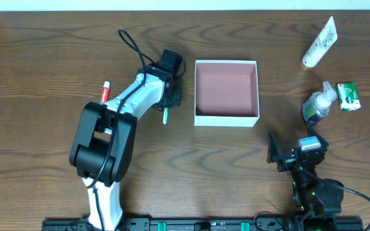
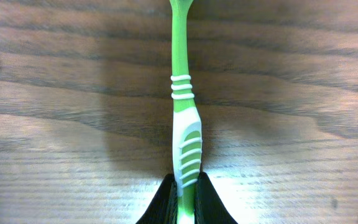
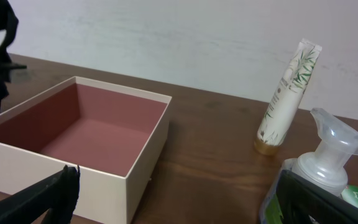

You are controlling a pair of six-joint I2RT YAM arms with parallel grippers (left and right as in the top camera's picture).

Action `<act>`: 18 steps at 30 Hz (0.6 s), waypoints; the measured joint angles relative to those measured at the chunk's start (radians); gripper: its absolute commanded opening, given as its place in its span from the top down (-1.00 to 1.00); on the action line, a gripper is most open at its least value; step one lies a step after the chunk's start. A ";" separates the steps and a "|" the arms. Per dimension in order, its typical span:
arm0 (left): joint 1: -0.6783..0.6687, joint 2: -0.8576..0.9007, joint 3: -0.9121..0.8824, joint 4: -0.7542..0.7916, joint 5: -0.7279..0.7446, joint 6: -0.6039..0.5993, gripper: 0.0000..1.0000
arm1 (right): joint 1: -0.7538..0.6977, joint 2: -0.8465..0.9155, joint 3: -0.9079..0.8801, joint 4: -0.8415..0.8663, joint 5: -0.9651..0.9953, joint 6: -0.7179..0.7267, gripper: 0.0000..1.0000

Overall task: Pack container
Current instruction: 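Lower the left gripper and grasp the toothbrush handle, then lift the toothbrush and carry it into the box with left gripper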

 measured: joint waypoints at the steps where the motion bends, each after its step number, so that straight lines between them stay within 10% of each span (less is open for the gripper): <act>1: 0.000 -0.025 0.000 0.000 0.000 0.000 0.88 | 0.000 0.000 0.000 0.000 0.000 0.000 -0.98; 18: -0.247 -0.573 0.017 0.098 0.007 -0.039 0.88 | 0.000 0.000 0.000 0.000 0.000 0.000 -0.99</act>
